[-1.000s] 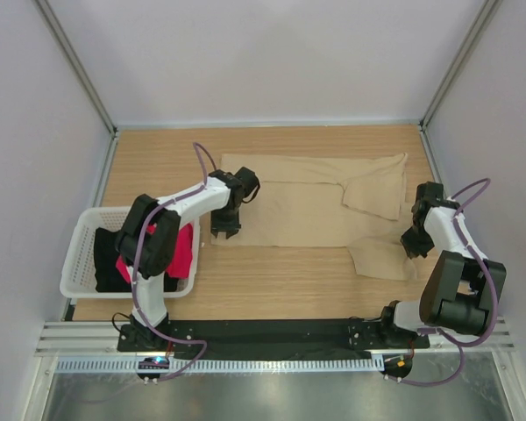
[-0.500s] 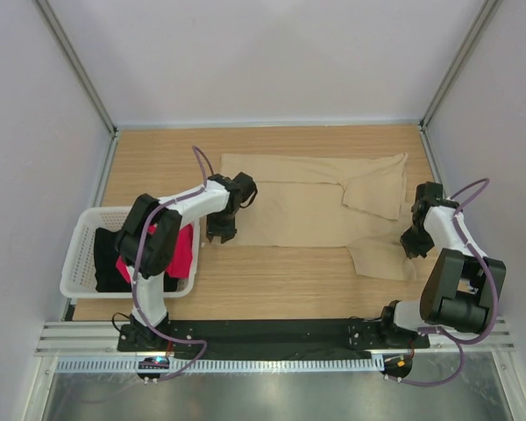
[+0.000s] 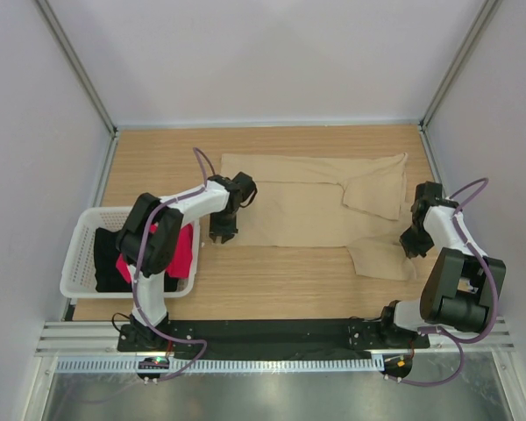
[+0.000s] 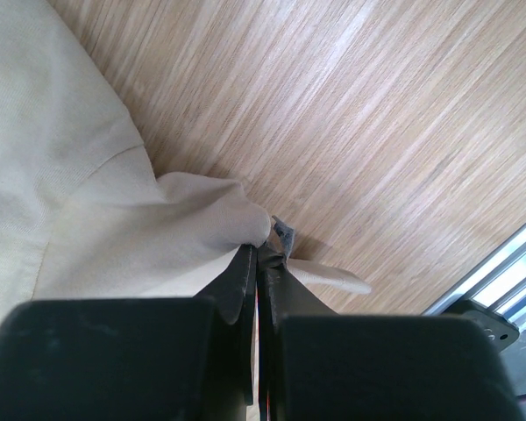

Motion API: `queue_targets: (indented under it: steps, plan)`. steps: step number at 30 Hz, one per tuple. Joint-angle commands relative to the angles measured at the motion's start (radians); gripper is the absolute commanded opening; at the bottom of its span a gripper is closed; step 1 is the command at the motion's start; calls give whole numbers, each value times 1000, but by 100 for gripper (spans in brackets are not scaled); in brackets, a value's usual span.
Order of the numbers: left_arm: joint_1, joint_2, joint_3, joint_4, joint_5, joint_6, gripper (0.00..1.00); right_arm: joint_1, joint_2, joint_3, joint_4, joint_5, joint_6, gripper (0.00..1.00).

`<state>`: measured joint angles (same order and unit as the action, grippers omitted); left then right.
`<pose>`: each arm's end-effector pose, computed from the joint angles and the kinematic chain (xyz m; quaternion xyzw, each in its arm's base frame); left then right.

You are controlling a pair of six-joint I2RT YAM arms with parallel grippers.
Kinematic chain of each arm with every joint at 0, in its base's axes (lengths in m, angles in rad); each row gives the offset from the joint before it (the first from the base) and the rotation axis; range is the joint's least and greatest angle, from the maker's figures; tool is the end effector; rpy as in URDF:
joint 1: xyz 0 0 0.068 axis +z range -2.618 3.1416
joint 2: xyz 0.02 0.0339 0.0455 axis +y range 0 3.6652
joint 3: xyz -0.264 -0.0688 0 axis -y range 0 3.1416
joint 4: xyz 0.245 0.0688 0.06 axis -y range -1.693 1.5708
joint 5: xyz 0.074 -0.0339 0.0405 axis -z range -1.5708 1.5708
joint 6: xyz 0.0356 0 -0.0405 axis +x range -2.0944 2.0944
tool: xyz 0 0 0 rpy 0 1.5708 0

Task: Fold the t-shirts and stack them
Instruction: Fold the tshirt

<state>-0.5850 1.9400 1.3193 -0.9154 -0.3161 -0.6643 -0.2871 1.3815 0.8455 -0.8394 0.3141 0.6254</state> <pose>0.3006 -0.1858 0.1583 -0.0419 0.9865 0.1176 0.1059 0.2199 -0.0764 0.1934 0.4468 0.8757 -0.1372 0.1212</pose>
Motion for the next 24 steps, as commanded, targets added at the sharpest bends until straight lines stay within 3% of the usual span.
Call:
queue_targets:
  steps: [1,9,16,24]
  plan:
    - [13,36,-25,114,26,2,27,8,-2,40,-1,11,-15,1]
    - [13,-6,1,101,8,19,0,17,-21,46,-9,13,-30,1]
    - [13,-49,55,38,31,26,0,23,-35,86,-43,16,-39,1]
    - [13,-115,132,-42,41,68,0,31,-101,157,-104,-81,-46,1]
